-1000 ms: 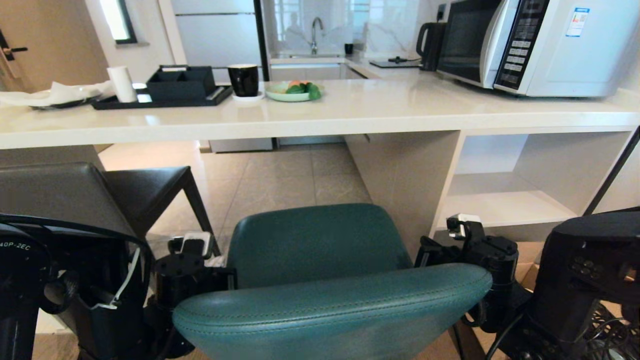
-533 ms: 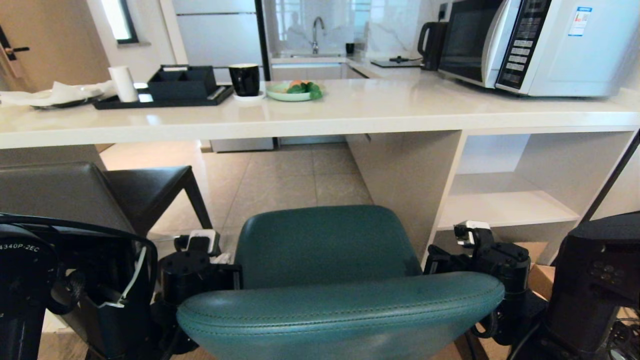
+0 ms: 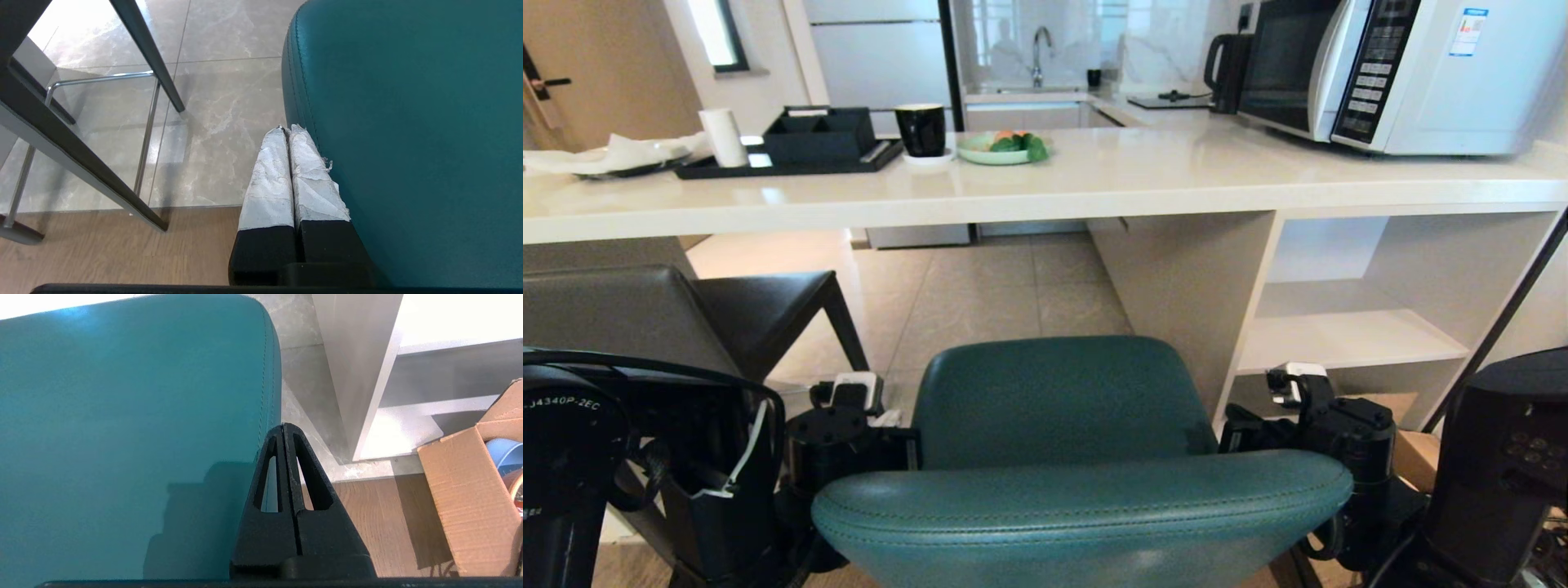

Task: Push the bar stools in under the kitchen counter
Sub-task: Pull the blue chair out from under the dining table

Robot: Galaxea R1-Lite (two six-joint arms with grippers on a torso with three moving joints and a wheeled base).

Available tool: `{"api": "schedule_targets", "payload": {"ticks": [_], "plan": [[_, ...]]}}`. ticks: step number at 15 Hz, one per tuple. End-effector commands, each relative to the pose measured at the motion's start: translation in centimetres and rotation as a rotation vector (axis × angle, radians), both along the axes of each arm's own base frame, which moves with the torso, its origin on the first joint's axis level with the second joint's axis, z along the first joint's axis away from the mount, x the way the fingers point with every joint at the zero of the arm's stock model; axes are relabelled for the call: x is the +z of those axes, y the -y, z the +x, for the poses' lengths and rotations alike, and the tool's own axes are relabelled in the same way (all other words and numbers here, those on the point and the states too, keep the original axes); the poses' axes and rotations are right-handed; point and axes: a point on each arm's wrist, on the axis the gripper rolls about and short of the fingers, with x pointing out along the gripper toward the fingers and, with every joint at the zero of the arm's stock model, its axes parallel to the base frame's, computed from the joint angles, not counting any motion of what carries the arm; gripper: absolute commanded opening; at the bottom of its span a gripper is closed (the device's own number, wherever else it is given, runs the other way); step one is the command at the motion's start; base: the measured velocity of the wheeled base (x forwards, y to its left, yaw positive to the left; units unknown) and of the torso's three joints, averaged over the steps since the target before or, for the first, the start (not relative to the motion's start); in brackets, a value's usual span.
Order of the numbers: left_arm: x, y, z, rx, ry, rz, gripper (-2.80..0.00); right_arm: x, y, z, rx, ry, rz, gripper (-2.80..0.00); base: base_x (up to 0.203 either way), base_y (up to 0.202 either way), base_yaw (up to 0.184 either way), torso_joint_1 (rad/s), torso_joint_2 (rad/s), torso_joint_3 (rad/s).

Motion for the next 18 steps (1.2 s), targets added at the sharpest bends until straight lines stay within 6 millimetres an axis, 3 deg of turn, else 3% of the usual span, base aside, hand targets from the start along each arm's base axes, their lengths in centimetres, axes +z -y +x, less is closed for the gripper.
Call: {"api": "schedule_targets", "payload": {"ticks": [1,12,18], "plan": [[-0.5,0.0,0.1,0.003,-0.012,0.007,-2.8,0.4,-1.2,-0.4,0.043,0.028,0.021,-2.8,-0.093,0.0,0.001,0.017,0.0,-0.002],[-0.1,0.6,1.1,-0.001,0.027,-0.003,-2.8,0.4,-1.3,0.1,0.038,0.038,0.024,-2.8,-0.187,0.0,-0.001,0.004,0.0,0.002],[0.0,0.3,2.8,0.024,0.068,0.003,-2.8,0.5,-1.3,0.1,0.037,0.041,0.02,-2.8,-0.017,0.0,0.0,-0.001,0.0,0.001]]}}
